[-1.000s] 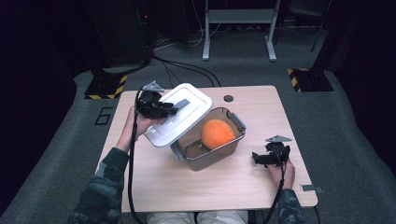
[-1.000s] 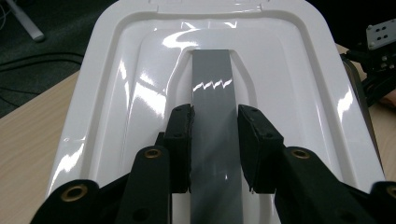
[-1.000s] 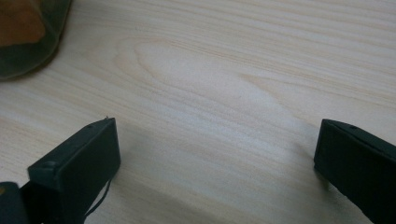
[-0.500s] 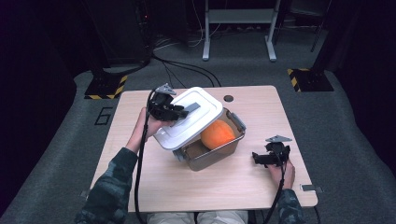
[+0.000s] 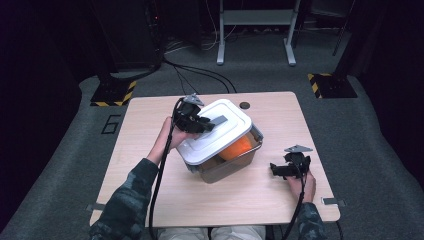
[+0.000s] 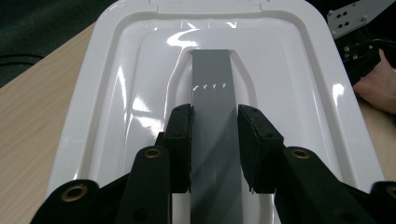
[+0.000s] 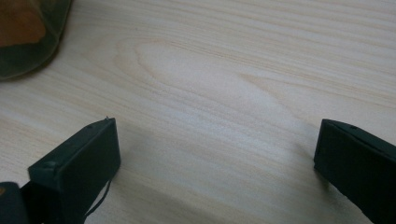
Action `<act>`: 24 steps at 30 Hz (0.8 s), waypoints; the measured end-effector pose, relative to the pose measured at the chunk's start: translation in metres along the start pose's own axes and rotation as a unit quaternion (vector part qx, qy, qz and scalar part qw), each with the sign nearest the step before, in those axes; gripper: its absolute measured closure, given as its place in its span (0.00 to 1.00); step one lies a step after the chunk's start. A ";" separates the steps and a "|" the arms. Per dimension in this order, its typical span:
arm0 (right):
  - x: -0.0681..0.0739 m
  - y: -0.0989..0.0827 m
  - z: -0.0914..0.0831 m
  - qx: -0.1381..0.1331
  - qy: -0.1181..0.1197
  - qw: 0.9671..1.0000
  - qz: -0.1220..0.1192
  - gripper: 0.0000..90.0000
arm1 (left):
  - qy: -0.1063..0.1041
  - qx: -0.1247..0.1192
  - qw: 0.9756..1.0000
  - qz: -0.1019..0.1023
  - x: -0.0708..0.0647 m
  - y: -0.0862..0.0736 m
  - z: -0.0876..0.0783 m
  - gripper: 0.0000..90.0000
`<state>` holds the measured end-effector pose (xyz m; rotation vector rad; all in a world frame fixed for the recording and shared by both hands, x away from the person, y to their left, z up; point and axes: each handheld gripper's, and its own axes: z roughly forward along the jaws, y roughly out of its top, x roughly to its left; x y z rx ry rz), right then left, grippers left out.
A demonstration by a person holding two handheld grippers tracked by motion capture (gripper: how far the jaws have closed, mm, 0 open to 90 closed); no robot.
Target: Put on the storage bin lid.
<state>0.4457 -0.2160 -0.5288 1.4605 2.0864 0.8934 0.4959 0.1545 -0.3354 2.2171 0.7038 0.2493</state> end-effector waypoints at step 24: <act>0.000 0.000 0.000 0.001 0.001 1.000 -0.003 0.00 | -0.019 0.032 0.999 0.023 -0.017 0.000 0.033 0.74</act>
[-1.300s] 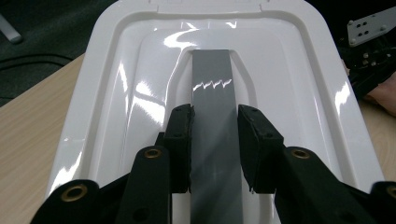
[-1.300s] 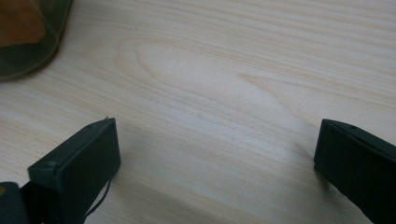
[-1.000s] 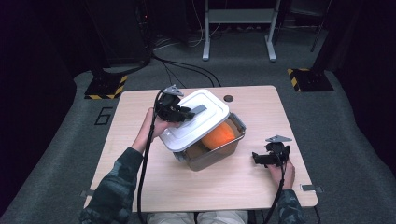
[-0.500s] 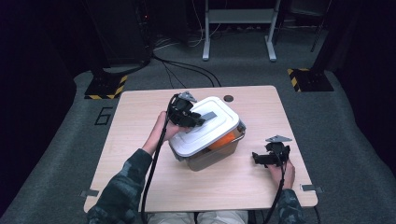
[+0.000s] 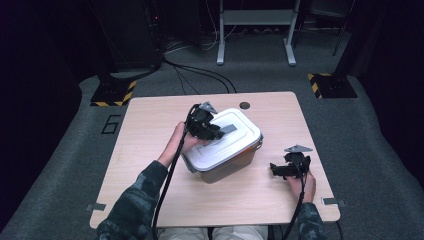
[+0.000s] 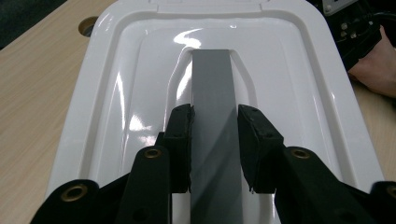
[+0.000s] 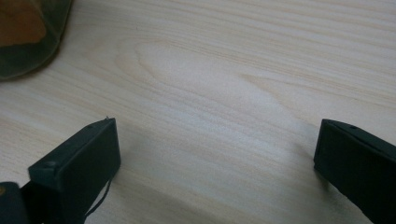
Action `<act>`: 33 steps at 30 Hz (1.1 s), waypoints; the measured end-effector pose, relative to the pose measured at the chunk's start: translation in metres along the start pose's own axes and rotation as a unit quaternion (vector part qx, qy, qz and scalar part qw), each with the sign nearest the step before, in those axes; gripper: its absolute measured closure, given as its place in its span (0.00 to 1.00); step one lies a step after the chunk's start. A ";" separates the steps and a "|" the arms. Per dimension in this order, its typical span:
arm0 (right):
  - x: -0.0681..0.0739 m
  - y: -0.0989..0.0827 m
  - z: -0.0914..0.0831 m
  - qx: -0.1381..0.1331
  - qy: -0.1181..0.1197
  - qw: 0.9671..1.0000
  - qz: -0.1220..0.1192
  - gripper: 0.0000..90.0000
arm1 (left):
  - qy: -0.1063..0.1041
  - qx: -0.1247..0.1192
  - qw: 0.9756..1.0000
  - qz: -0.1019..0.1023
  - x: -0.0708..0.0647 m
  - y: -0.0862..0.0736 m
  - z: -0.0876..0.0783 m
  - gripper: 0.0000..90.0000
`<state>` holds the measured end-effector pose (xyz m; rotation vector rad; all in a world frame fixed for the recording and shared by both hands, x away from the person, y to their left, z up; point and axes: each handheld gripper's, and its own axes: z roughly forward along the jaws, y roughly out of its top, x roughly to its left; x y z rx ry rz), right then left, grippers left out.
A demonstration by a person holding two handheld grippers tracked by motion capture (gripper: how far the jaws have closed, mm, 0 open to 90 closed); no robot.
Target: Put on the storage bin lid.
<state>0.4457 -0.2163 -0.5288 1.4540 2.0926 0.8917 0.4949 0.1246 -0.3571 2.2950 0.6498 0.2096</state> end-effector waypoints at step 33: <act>0.000 0.000 0.000 -0.001 0.000 1.000 -0.001 0.00 | 0.002 0.012 1.000 0.020 -0.007 -0.009 0.026 0.74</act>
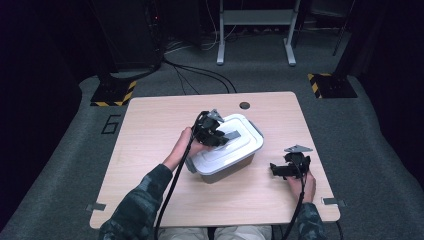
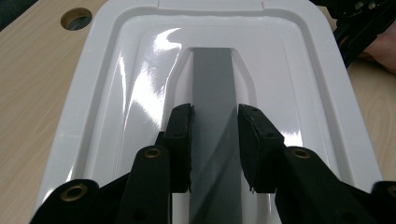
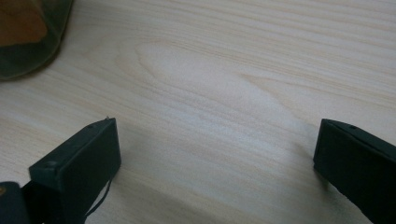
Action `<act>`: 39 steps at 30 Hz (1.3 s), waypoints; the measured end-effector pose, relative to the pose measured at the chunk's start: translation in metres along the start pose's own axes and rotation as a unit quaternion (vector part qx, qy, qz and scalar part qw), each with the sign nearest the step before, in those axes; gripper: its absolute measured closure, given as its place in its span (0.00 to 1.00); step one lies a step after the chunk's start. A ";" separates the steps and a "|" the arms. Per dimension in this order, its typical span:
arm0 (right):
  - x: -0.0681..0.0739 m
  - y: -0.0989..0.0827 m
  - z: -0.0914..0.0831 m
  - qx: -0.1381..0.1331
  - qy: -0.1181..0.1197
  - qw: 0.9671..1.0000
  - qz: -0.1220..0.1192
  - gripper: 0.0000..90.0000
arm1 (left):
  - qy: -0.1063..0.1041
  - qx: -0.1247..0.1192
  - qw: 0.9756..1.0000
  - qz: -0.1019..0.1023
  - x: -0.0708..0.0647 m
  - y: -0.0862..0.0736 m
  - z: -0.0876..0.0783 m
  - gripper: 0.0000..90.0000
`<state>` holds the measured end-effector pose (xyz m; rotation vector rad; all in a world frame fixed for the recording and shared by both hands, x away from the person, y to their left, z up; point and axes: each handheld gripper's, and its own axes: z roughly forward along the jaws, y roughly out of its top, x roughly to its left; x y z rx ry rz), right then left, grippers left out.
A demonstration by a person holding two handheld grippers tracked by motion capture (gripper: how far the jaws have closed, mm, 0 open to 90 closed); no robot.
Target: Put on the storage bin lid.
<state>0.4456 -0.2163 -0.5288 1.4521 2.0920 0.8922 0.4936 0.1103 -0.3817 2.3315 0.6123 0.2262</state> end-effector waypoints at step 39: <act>0.000 0.000 0.000 0.000 0.000 1.000 0.000 0.00 | 0.084 -0.062 0.992 -0.070 0.028 -0.088 -0.110 0.15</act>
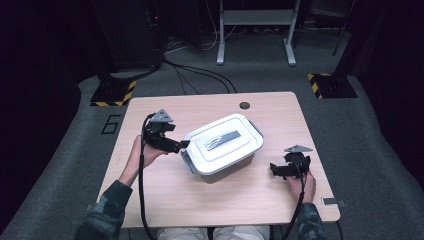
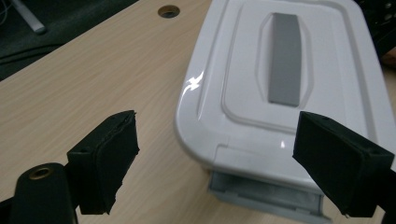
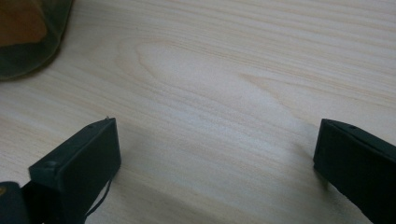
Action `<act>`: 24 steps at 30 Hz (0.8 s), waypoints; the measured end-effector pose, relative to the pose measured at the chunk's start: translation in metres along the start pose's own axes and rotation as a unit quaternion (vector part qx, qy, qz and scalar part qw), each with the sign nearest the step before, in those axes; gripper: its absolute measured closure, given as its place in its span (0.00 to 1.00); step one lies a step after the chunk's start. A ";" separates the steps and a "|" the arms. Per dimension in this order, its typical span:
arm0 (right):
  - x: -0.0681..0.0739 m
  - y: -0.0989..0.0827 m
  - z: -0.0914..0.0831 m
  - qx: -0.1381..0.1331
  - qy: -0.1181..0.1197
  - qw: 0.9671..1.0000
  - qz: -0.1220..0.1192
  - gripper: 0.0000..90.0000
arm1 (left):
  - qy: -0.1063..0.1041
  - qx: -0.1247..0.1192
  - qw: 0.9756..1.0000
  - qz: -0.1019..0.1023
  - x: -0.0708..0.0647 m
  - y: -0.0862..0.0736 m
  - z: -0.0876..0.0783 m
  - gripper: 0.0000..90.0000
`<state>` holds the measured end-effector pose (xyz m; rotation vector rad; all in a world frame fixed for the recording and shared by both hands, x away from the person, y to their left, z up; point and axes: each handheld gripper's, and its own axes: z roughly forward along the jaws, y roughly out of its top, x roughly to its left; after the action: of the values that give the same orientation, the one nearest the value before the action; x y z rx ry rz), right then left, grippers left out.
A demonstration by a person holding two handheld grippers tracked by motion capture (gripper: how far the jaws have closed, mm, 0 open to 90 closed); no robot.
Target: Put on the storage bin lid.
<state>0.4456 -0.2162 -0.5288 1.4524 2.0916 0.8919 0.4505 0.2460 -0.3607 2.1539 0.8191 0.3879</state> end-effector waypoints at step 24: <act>0.000 0.000 0.000 0.000 0.000 1.000 0.000 0.00 | 0.066 0.032 0.989 -0.128 0.043 -0.145 0.006 0.12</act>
<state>0.4455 -0.2160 -0.5289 1.4523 2.0918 0.8907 0.4241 0.3414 -0.4747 2.0636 1.1827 0.3784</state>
